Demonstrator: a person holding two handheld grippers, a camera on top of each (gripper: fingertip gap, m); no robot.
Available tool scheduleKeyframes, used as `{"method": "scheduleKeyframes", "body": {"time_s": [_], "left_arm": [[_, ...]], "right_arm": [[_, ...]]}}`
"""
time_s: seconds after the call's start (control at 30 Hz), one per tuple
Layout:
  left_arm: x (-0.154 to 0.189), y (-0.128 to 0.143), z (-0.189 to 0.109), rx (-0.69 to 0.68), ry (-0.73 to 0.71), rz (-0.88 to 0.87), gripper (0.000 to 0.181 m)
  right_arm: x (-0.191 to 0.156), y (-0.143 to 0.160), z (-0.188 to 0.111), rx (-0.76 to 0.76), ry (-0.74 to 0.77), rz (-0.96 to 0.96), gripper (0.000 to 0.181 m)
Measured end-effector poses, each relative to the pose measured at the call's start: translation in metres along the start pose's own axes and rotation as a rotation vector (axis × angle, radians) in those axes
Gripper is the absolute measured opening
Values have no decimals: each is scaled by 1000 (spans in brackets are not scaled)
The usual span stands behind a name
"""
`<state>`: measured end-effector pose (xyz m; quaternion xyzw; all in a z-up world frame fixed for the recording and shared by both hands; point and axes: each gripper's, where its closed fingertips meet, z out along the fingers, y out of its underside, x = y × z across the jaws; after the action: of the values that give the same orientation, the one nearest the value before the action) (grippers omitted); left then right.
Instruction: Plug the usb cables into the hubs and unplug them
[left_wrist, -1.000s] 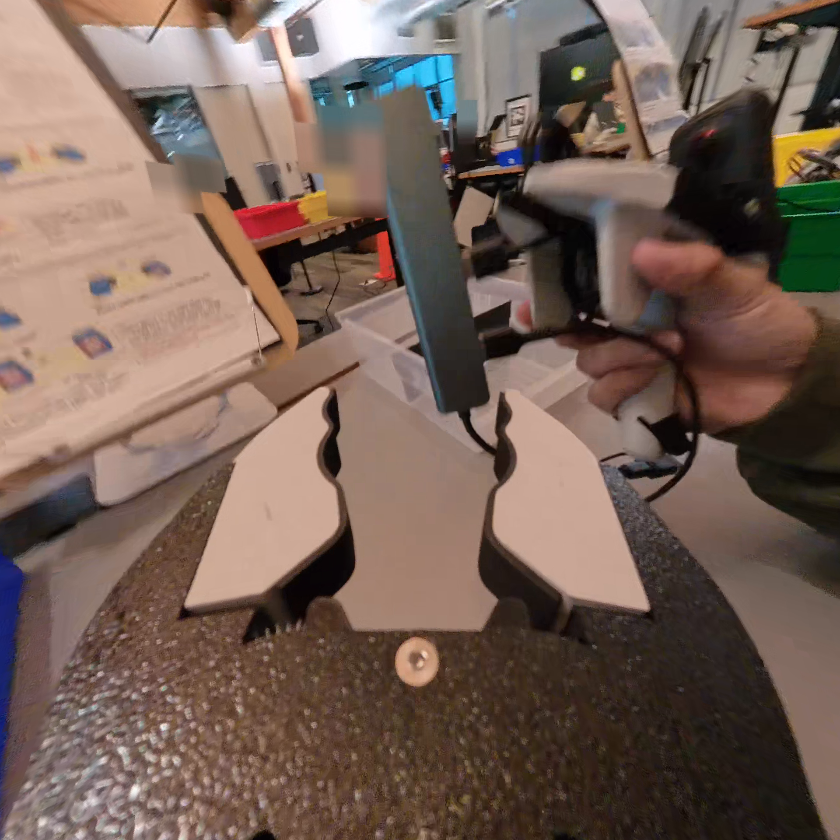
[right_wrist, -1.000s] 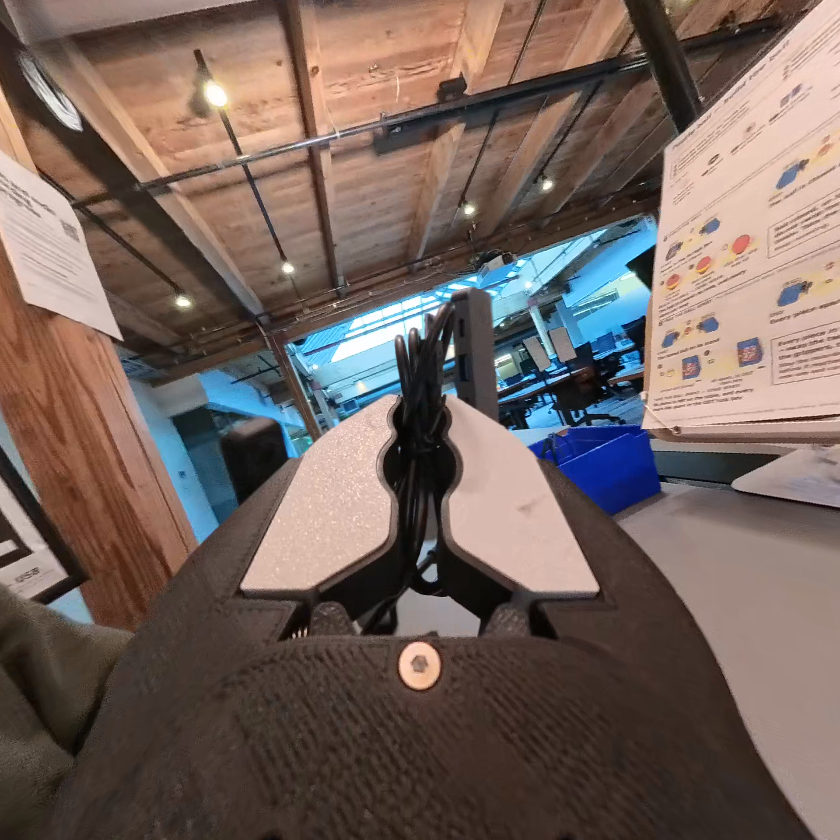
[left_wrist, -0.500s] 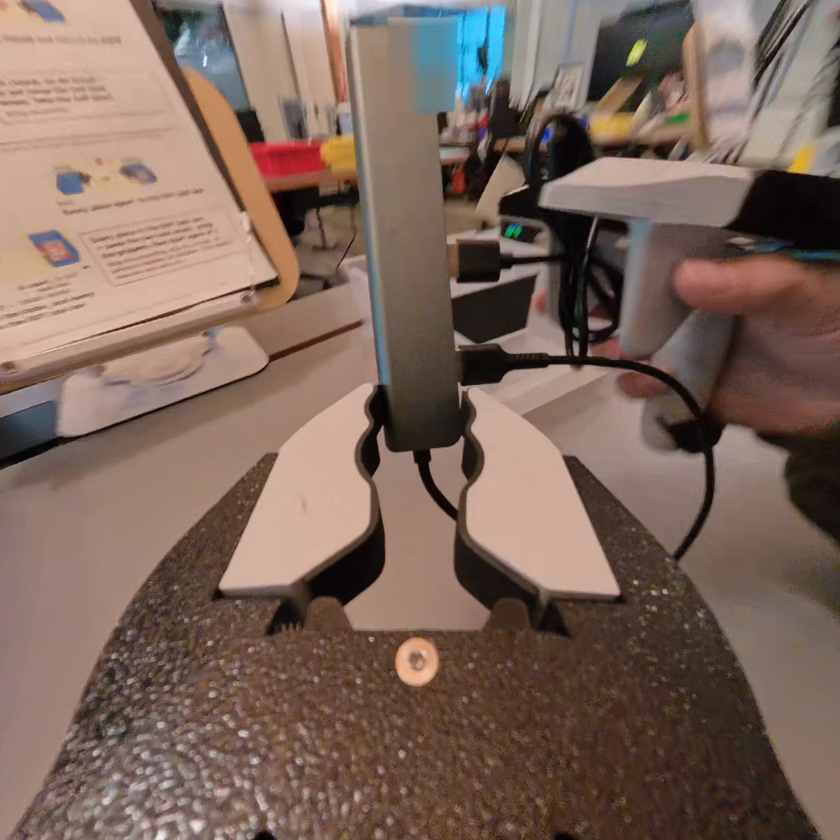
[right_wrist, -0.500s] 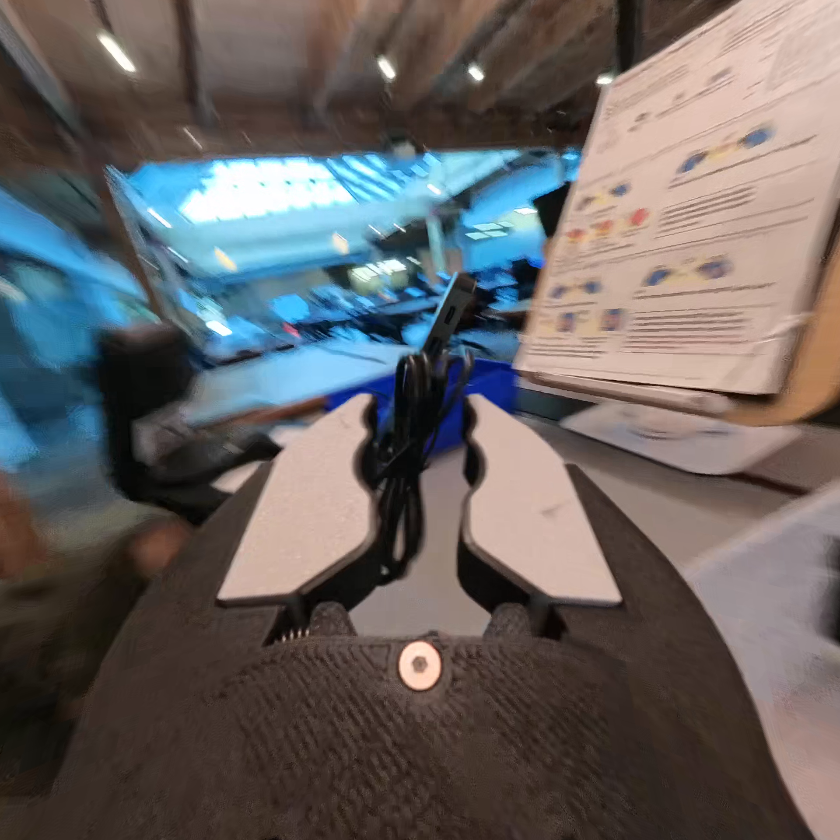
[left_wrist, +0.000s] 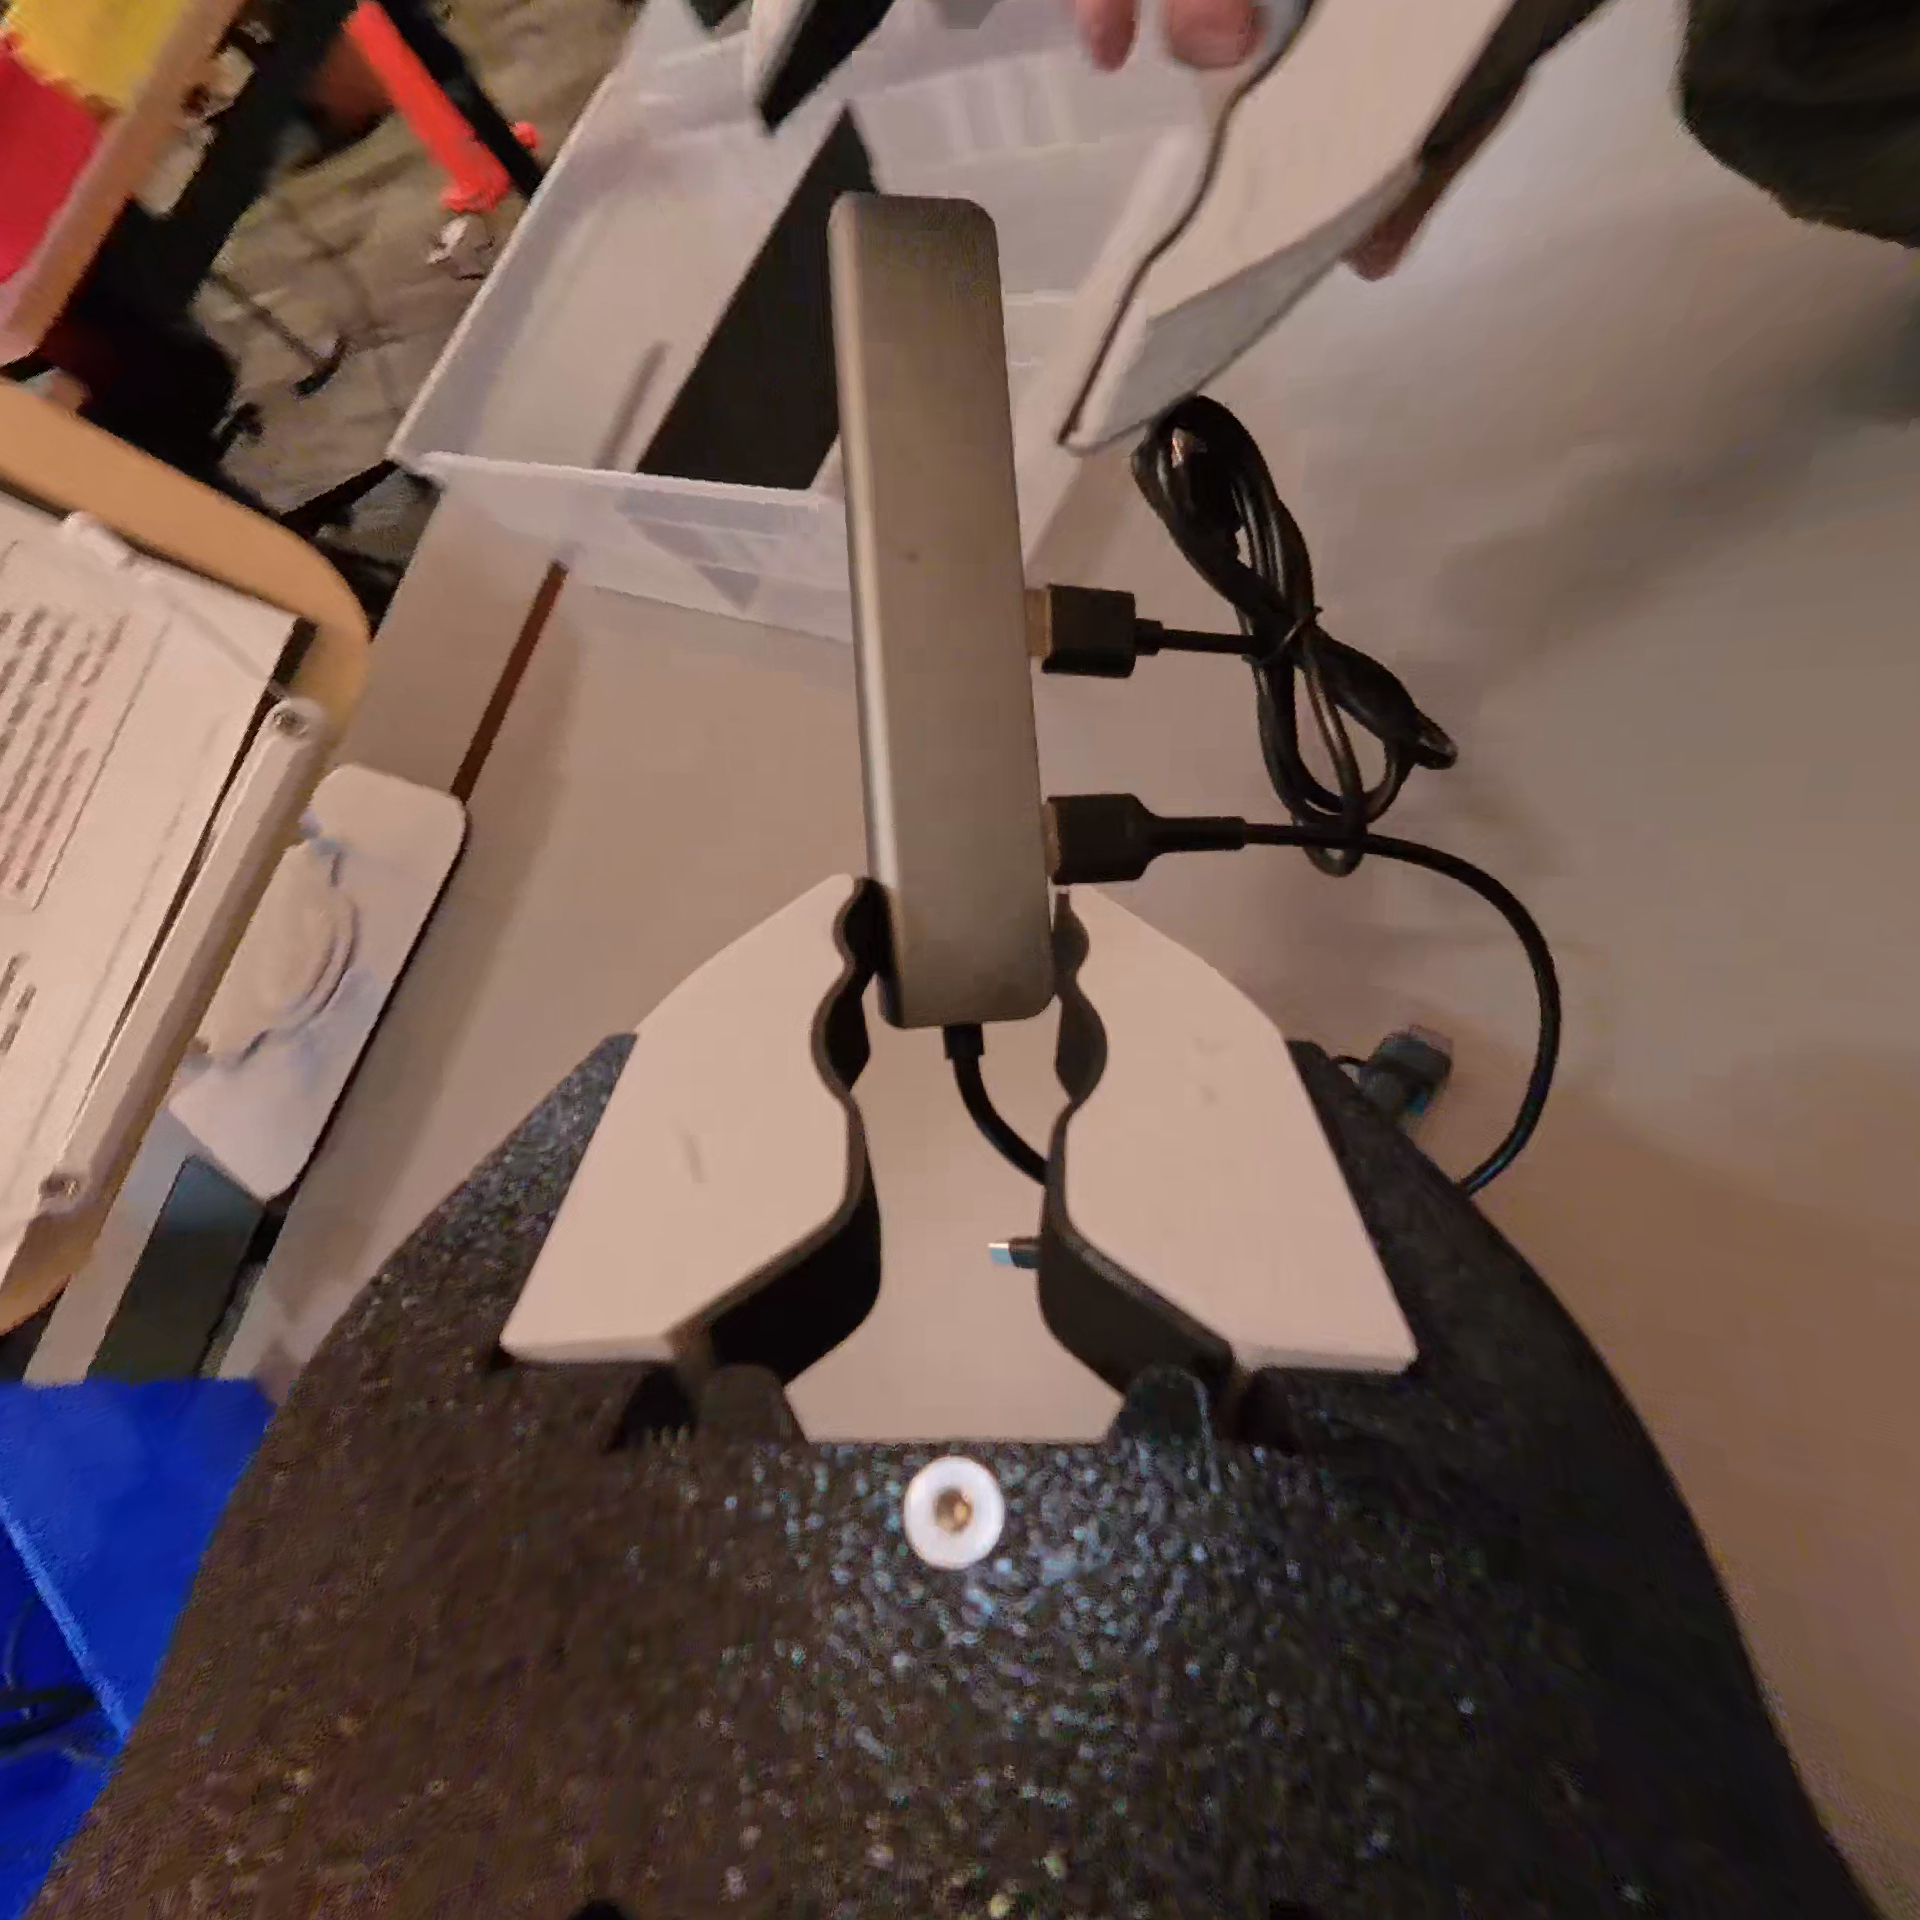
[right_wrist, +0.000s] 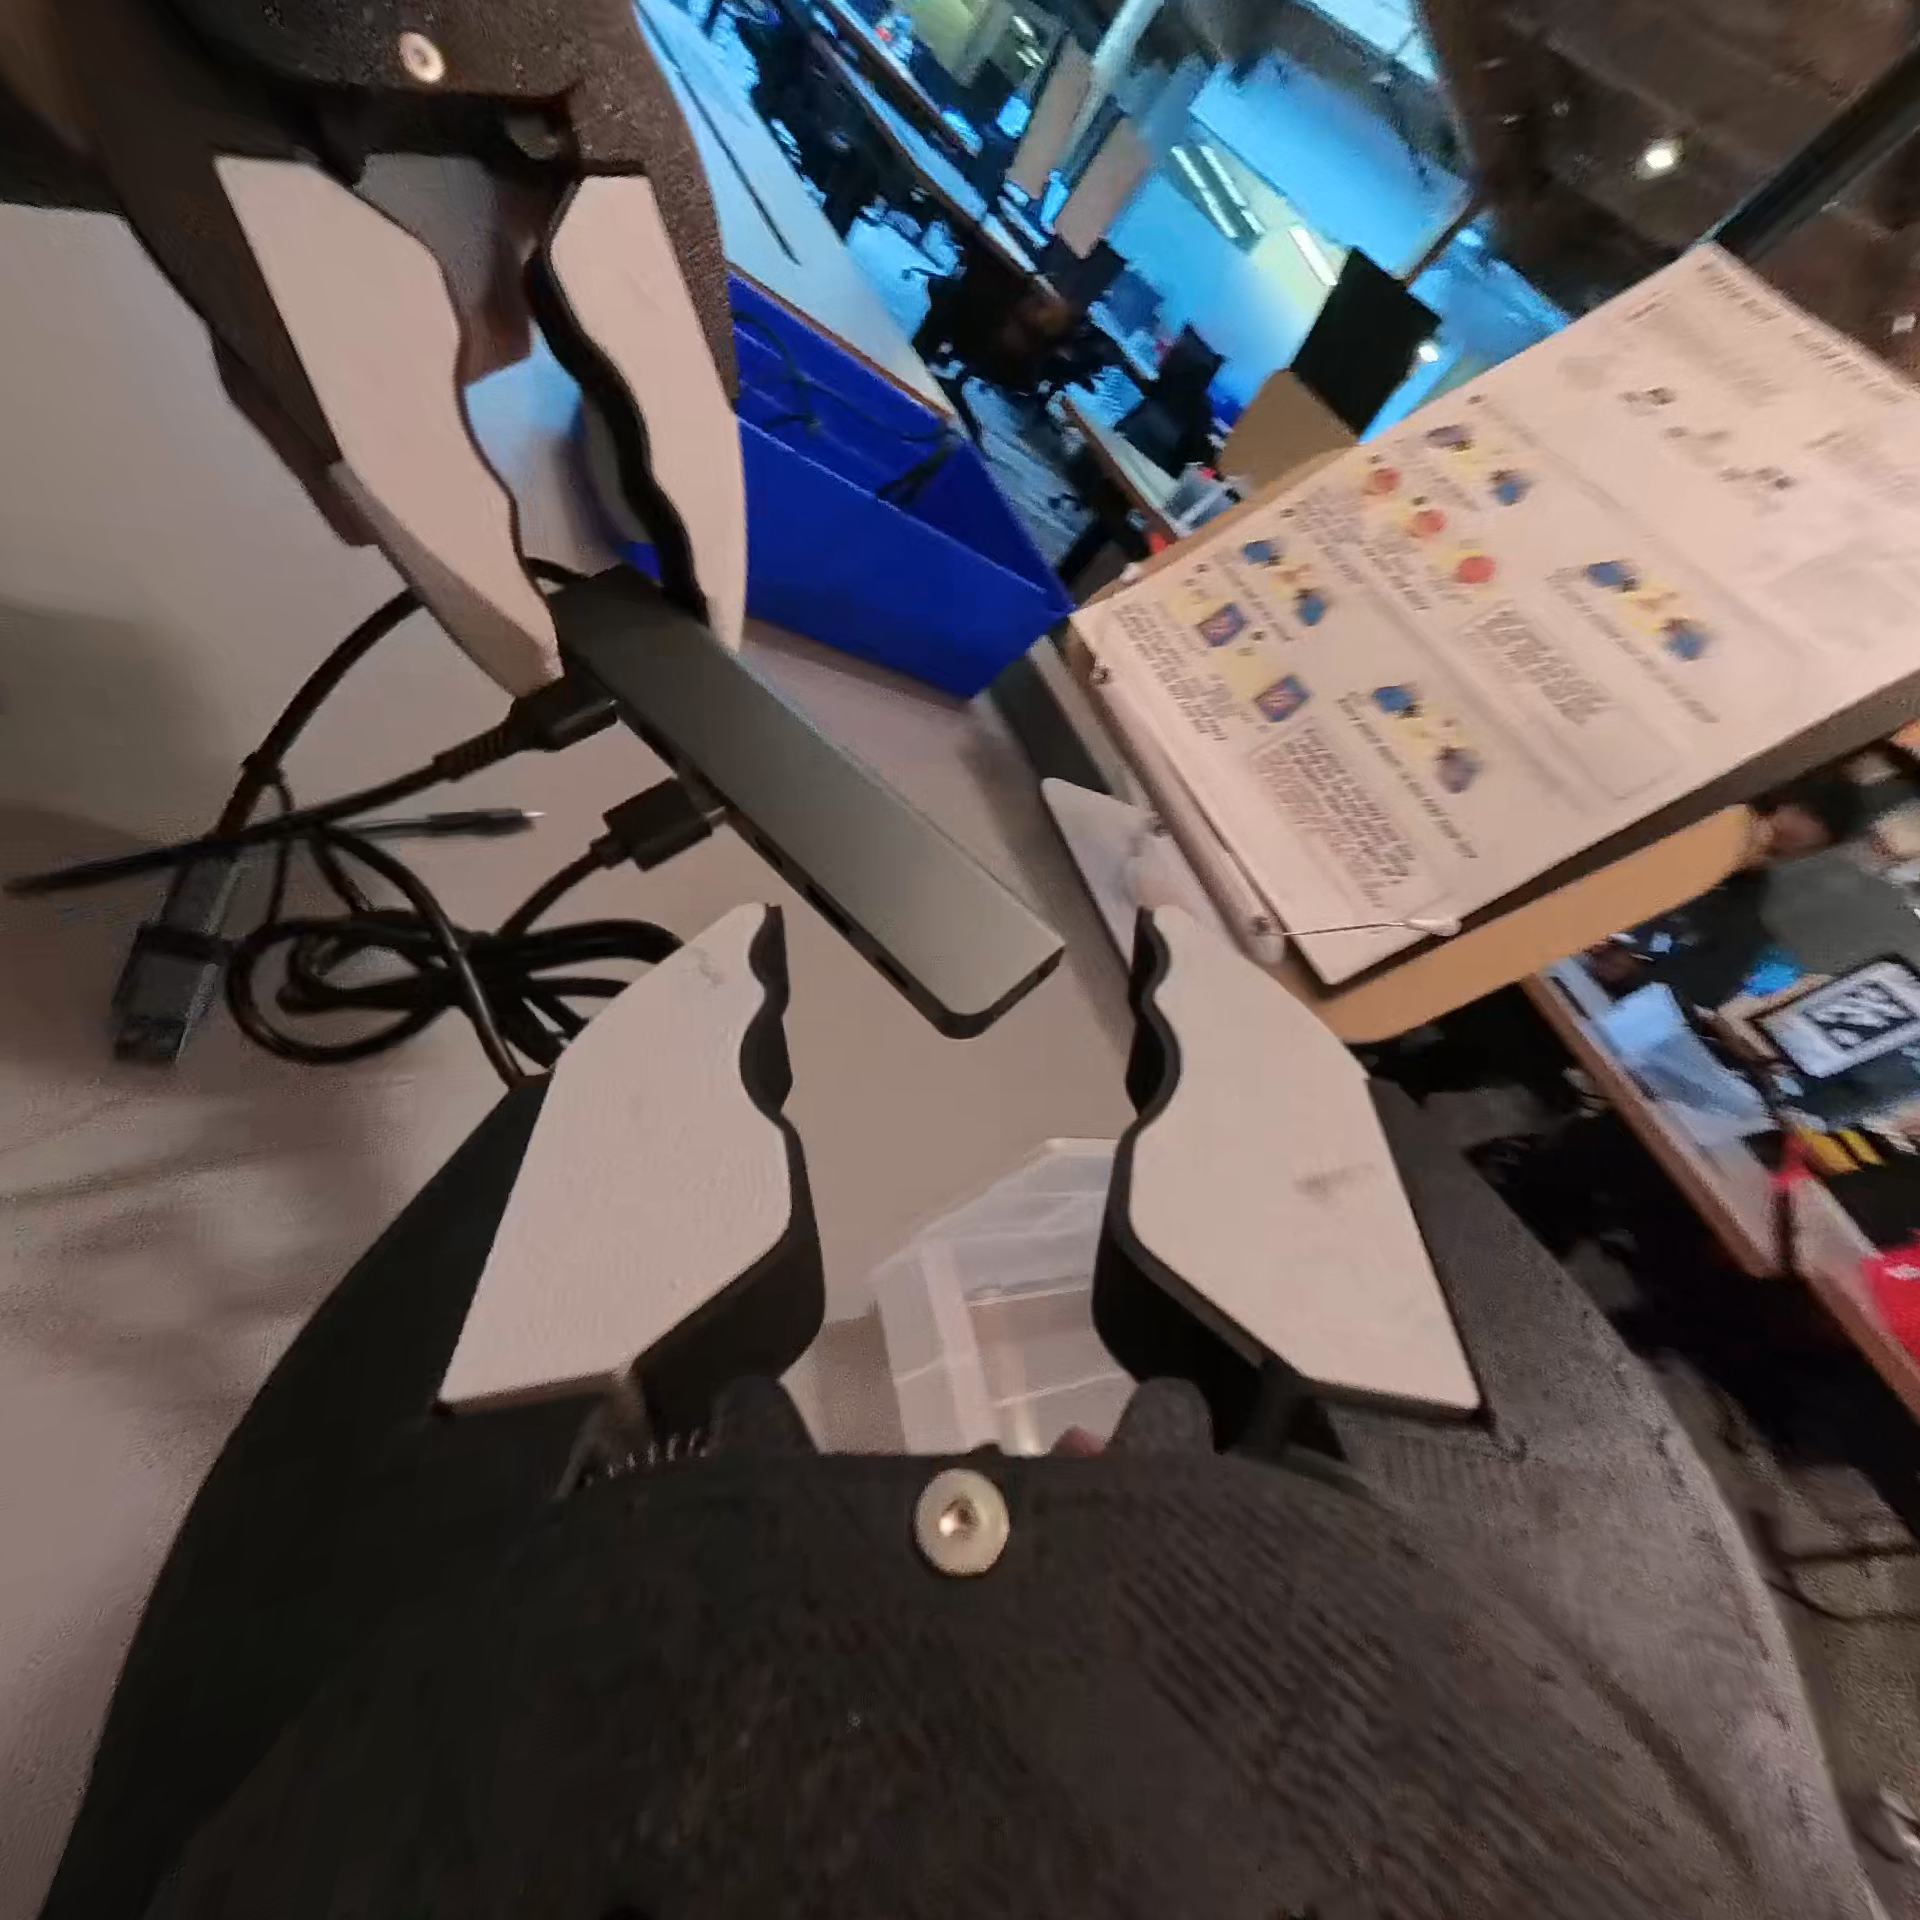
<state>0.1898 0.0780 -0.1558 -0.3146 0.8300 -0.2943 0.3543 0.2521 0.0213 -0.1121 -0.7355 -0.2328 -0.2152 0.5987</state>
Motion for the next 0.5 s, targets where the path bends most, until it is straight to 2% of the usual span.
{"method": "scheduleKeyframes", "body": {"time_s": [0.13, 0.3, 0.43, 0.5], "left_arm": [[18, 0, -6, 28, 160, 81, 32], [27, 6, -11, 46, 281, 148, 31], [28, 4, -17, 112, 332, 143, 32], [19, -2, -20, 174, 293, 96, 33]], "right_arm": [[-30, -8, -4, 131, -210, 63, 49], [-58, -7, -5, 120, -390, 71, 35], [-59, -17, -9, 185, -419, 98, 33], [-52, -27, -11, 249, -397, 141, 33]]}}
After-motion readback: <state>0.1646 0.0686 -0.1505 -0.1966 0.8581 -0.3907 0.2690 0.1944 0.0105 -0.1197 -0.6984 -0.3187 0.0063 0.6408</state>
